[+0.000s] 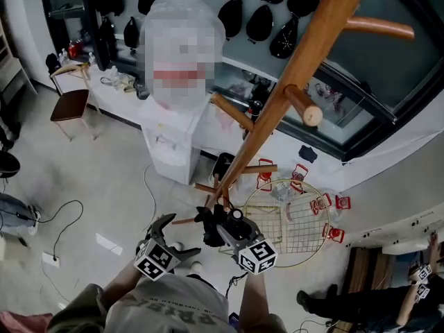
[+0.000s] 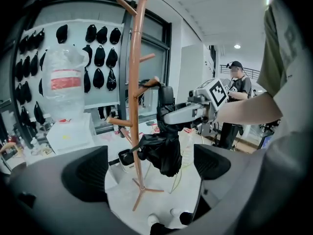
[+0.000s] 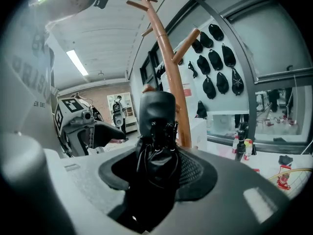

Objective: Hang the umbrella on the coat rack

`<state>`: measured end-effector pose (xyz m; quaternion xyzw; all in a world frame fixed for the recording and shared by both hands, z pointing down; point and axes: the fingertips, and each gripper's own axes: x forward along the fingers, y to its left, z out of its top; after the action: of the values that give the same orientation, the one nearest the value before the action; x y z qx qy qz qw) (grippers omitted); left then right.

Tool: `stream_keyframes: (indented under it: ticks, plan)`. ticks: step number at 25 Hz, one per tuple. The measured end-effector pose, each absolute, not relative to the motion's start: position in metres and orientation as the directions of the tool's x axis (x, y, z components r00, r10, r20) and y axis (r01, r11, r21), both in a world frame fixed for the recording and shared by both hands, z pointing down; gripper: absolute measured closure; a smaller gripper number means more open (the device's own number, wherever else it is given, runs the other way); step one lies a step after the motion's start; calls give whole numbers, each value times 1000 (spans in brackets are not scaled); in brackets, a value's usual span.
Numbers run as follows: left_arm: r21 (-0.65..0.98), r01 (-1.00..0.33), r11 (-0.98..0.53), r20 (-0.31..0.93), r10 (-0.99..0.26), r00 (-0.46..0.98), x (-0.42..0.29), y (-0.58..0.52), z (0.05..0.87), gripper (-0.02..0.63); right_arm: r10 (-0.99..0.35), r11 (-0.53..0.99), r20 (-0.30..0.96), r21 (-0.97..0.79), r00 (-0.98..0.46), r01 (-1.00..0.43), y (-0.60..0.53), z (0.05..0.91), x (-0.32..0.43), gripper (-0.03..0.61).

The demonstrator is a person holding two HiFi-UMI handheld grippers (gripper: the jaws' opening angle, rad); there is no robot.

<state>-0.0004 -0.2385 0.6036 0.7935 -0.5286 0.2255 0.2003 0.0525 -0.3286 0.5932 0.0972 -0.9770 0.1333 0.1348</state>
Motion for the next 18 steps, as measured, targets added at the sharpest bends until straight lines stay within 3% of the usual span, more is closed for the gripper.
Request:
stream_keyframes:
  ticks: [18]
  plan:
    - [119, -968, -221, 509, -823, 251, -8, -248, 584, 92, -136, 907, 341, -334, -930, -255, -359, 655, 31, 373]
